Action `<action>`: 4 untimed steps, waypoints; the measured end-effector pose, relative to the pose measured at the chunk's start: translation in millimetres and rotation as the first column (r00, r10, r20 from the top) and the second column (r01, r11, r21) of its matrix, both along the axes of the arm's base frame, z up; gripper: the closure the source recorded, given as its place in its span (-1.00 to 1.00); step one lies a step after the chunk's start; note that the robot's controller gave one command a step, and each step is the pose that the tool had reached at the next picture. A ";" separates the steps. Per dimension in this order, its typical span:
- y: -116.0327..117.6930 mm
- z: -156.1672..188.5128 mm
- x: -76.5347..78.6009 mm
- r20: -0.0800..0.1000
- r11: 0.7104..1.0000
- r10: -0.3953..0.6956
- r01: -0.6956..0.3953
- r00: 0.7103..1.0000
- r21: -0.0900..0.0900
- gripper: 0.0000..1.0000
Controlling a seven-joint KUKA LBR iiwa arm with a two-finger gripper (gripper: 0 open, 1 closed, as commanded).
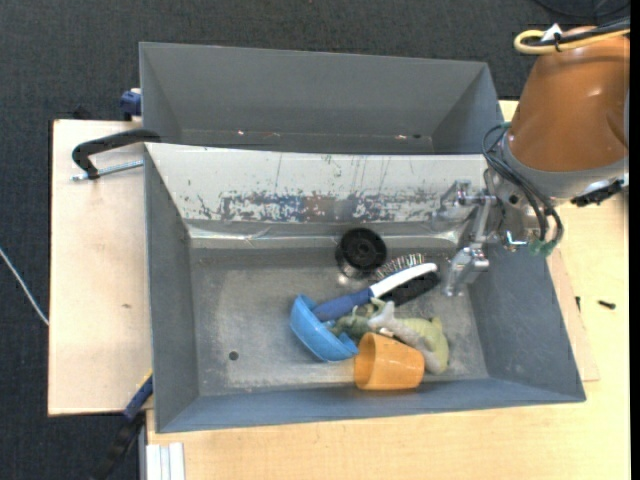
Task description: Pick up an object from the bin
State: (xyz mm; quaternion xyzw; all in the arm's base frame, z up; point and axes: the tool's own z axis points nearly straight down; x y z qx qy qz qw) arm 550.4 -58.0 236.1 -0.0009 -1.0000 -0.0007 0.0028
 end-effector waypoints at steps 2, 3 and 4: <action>47.0 -161.9 6.0 0.010 0.977 -0.212 0.212 0.977 0.001 1.00; 63.0 -42.8 -0.5 0.016 1.000 -0.016 0.016 1.000 0.000 1.00; 22.6 24.1 -3.5 0.014 0.956 0.294 -0.294 0.956 -0.005 1.00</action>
Offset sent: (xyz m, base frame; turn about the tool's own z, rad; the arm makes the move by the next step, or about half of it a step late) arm 0.0035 0.0458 -0.1661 0.2167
